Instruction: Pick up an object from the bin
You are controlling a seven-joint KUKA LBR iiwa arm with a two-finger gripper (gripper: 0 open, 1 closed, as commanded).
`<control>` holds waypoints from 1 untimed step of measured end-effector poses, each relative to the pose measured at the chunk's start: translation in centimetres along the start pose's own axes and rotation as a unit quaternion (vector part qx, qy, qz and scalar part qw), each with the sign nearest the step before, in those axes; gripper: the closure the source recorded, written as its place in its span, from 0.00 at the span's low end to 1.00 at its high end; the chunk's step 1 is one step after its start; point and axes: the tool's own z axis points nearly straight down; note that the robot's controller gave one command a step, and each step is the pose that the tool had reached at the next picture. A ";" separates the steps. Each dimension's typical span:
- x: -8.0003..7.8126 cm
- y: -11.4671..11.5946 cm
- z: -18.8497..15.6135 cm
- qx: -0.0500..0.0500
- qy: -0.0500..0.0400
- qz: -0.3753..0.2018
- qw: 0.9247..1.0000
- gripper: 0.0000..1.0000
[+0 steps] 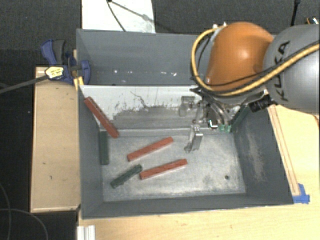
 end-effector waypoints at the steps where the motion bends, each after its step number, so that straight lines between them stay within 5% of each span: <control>1: 0.5 1.1 11.5 0.000 0.000 0.091 0.996 0.00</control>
Offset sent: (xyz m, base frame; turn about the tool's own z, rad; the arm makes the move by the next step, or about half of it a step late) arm -0.0040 0.0111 -0.1115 0.1829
